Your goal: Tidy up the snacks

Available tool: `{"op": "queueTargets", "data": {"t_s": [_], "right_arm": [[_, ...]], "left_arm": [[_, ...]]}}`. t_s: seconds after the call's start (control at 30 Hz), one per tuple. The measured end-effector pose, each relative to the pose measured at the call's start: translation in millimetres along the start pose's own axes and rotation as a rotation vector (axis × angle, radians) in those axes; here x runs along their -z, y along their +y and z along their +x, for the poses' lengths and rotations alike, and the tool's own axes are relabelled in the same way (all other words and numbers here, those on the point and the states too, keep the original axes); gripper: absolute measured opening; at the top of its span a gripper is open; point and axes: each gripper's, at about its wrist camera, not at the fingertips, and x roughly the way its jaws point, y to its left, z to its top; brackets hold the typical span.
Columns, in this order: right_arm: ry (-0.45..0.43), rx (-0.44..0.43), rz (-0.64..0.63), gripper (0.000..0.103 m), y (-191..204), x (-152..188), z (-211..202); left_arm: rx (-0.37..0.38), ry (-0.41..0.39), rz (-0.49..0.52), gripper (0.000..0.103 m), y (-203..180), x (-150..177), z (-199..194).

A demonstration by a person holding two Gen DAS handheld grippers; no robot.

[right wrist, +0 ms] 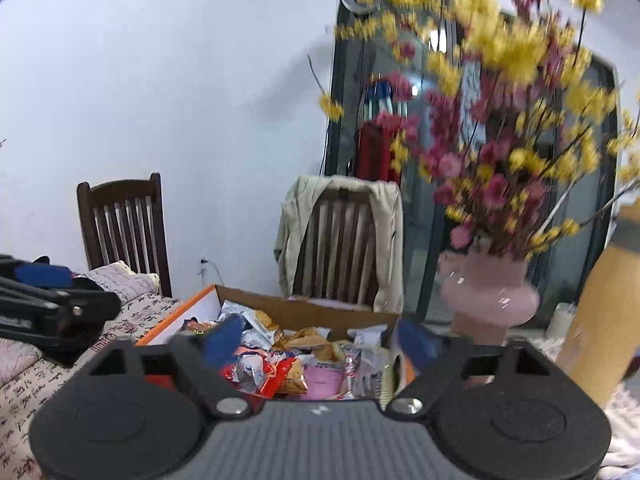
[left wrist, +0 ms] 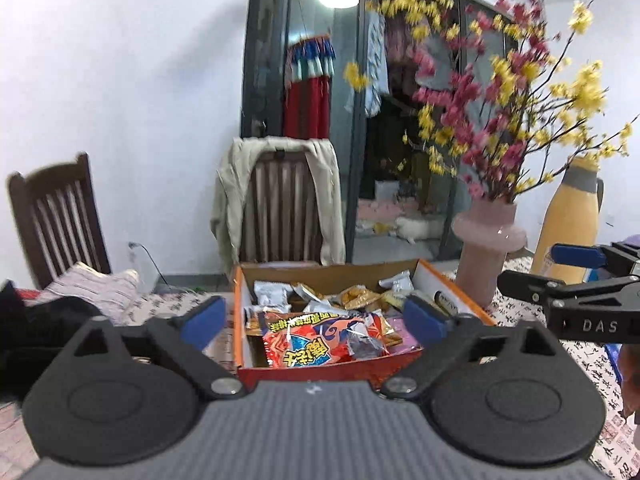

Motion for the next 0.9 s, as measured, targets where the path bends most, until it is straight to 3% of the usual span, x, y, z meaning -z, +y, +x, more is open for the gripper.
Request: {"op": "queueTargets", "data": {"t_s": [0.17,0.33,0.9], "right_arm": [[-0.042,-0.01,-0.036,0.098,5.6,2.8,-57.2],[-0.06,-0.03,-0.052,0.103,10.8,17.6,-113.2],[-0.031,-0.057,0.047,0.103,40.8,119.0,-279.5]], "left_arm": [[-0.067,-0.053,-0.008,0.103,-8.8,12.0,-58.7],[-0.073,-0.063,-0.037,0.103,-11.6,34.7,-117.4],[-0.163,-0.108,-0.058,0.103,-40.4,140.7,-291.9]]}}
